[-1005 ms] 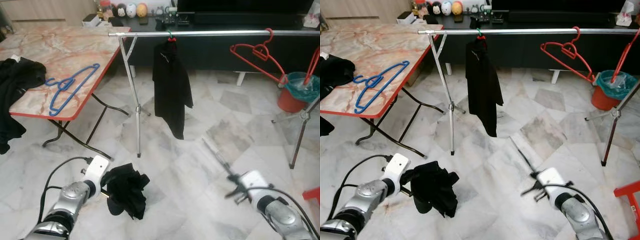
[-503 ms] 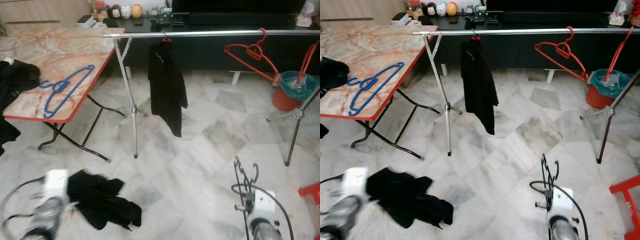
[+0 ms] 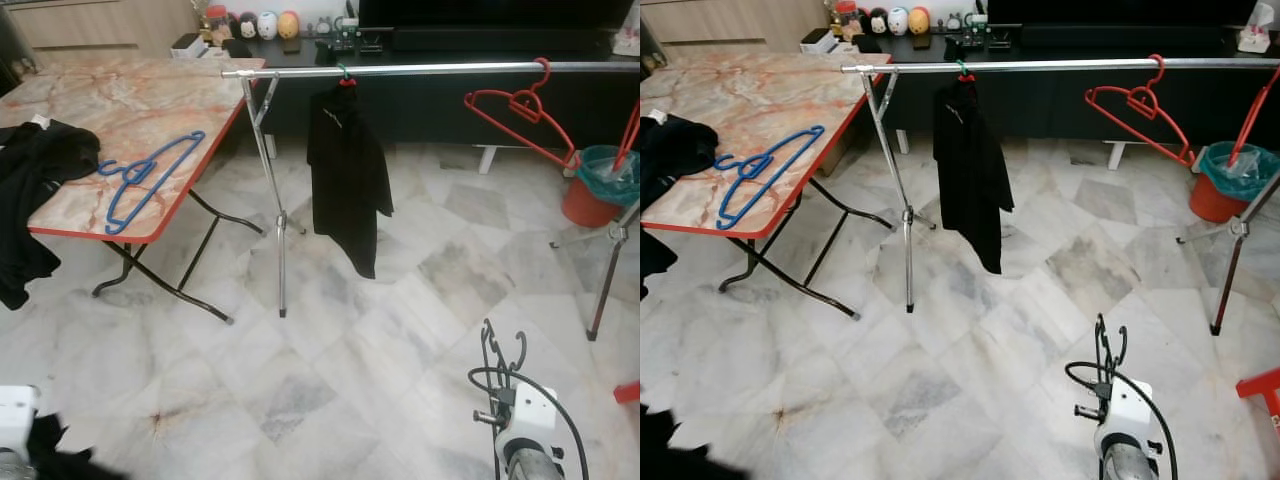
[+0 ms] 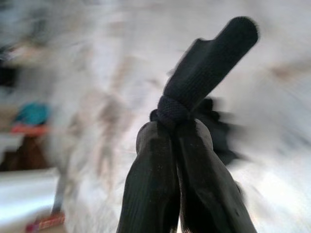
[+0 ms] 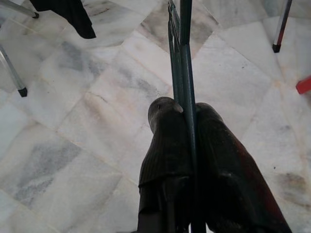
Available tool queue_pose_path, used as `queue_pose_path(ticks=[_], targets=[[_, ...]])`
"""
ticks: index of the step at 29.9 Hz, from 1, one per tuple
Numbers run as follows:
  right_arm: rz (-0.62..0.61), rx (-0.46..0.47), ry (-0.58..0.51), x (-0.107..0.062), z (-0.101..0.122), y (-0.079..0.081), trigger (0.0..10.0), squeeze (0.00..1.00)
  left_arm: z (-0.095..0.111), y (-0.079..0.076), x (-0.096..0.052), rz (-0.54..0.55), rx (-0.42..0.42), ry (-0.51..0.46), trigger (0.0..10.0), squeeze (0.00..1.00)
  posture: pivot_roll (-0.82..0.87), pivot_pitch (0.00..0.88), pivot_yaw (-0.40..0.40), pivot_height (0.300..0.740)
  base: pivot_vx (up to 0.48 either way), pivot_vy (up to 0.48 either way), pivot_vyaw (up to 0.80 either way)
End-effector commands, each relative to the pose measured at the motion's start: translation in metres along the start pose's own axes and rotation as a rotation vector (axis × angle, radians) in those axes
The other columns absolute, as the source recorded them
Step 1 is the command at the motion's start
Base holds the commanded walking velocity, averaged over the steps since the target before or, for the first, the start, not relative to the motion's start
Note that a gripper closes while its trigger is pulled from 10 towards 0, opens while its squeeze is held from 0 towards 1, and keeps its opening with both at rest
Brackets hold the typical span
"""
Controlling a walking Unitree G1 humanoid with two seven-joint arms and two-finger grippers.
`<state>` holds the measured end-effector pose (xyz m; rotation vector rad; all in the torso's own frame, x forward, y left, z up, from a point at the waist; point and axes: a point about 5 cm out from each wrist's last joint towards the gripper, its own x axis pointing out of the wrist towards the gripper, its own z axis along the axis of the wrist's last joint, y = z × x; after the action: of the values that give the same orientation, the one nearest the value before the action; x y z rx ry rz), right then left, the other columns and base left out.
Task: Hang hanger
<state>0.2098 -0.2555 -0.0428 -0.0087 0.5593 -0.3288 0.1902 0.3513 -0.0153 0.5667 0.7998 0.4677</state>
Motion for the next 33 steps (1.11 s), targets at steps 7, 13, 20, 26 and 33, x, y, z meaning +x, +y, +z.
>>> queue_pose_path(ticks=[7, 13, 20, 26, 33], targets=[[-0.01, 0.012, 0.015, -0.001, -0.003, 0.0, 10.0, 0.0, -0.028, -0.032, -0.012, -0.117, -0.068, 0.156, 10.0, 0.0, 0.0, 0.022, 0.067, 0.74, 0.0, 0.0, 0.0], [-0.021, 0.021, 0.024, -0.001, -0.004, -0.004, 10.0, 0.0, -0.039, -0.044, -0.018, -0.169, -0.158, 0.212, 10.0, 0.0, -0.01, 0.015, 0.051, 0.74, 0.0, 0.0, 0.0], [-0.017, 0.029, 0.048, -0.002, -0.009, -0.003, 10.0, 0.0, -0.052, -0.05, -0.024, -0.235, -0.213, 0.25, 10.0, 0.0, -0.01, 0.001, 0.042, 0.74, 0.0, 0.0, 0.0], [-0.009, 0.034, 0.065, -0.005, -0.014, -0.002, 10.0, 0.0, -0.05, -0.058, -0.026, -0.285, -0.219, 0.244, 10.0, 0.0, -0.01, 0.0, 0.036, 0.74, 0.0, 0.0, 0.0], [-0.006, 0.066, 0.06, -0.008, -0.019, -0.001, 10.0, 0.0, -0.037, -0.083, -0.031, -0.411, -0.249, 0.195, 10.0, 0.0, -0.02, 0.0, 0.035, 0.74, 0.0, 0.0, 0.0]])
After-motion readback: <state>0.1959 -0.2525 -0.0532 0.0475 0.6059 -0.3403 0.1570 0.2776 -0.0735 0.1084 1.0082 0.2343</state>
